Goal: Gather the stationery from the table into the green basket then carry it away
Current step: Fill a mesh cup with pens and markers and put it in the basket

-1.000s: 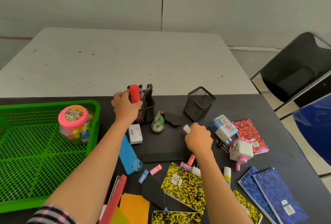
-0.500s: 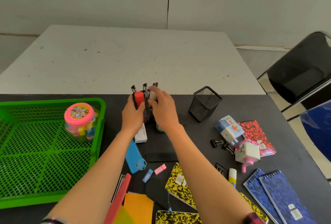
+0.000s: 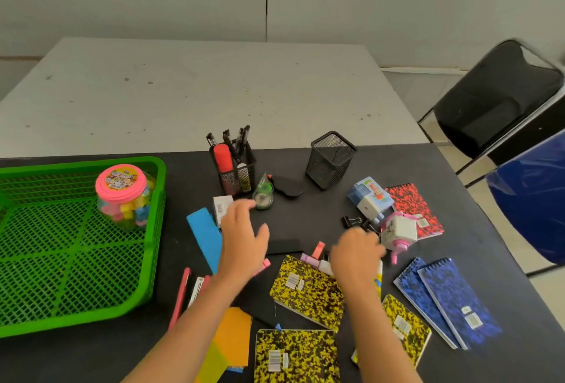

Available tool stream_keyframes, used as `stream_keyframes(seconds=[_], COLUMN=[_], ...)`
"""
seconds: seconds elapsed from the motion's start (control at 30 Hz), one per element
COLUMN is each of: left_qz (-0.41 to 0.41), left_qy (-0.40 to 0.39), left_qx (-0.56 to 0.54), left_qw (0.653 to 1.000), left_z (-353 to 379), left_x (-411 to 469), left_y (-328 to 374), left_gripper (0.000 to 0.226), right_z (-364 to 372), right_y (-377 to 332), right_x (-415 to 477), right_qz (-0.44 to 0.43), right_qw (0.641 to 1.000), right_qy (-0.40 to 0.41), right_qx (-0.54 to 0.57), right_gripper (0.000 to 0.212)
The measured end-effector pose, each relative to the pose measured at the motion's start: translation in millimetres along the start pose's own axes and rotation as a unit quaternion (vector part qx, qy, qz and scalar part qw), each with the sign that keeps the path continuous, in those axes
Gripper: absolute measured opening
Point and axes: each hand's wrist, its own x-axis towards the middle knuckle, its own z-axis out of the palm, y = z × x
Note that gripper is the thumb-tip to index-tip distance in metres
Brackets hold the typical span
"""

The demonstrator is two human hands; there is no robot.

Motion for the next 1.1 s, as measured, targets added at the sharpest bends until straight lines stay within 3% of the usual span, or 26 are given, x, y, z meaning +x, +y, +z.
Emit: stream_keyframes(seconds=[0.07,0.13,0.23,0.3,0.33,0.43,0.5,0.57,0.6,0.63,0.7,0.9,0.93,1.0,1.1], left_qz=[0.01,0.012,-0.009,-0.059,-0.108,-0.239,-0.269,-0.29,-0.289,-0.288,-0.285,-0.242,-0.24,-0.242,-0.239], left_qy=[-0.044,-0.077,-0.11,-0.14,-0.164,-0.21,-0.179,-0.154,-0.15,-0.147,-0.143,-0.137,-0.134,-0.117,-0.109], left_qx=[0.014,0.012,-0.024,-0.094,-0.179,-0.46,-0.506,-0.474,-0.445,-0.431,-0.444,-0.48,-0.483,-0.484,-0.478], left_qw=[0.999,0.997,0.994,0.984,0.964,0.829,0.8,0.817,0.834,0.842,0.838,0.832,0.831,0.833,0.838], left_z=[9,17,24,27,26,26,28,28,28,28,25,9,6,-1,-11], left_x=[-20,-38,-53,-58,-61,-68,-70,-71,-73,-75,-77,-72,-70,-63,-51], left_y=[-4,-4,-2,4,11,28,27,21,17,13,8,1,0,-3,-8], left_gripper=[0.03,0.024,0.017,0.012,0.015,0.027,0.03,0.031,0.031,0.031,0.03,0.032,0.031,0.03,0.032], right_z=[7,9,3,-3,-9,-15,-13,-6,-2,4,11,5,2,-5,-16], right_y=[26,37,42,36,29,6,2,11,18,25,36,36,35,31,10], right_x=[-7,-12,-13,-16,-22,-44,-54,-52,-48,-46,-42,-32,-31,-32,-41], right_qz=[0.079,0.104,0.063,-0.01,-0.06,-0.228,-0.271,-0.232,-0.21,-0.196,-0.173,-0.177,-0.183,-0.197,-0.2], right_qw=[0.996,0.995,0.997,0.995,0.99,0.948,0.906,0.905,0.928,0.956,0.981,0.981,0.981,0.977,0.911], right_qy=[-0.014,0.002,0.027,0.04,0.036,-0.093,-0.198,-0.194,-0.157,-0.119,-0.081,-0.04,-0.03,-0.004,-0.077], right_qx=[-0.027,-0.006,0.037,0.095,0.123,0.204,0.257,0.3,0.265,0.18,0.028,-0.068,-0.054,0.084,0.353], right_gripper=[0.035,0.033,0.028,0.032,0.035,0.025,0.021,0.025,0.03,0.037,0.043,0.034,0.033,0.032,0.026])
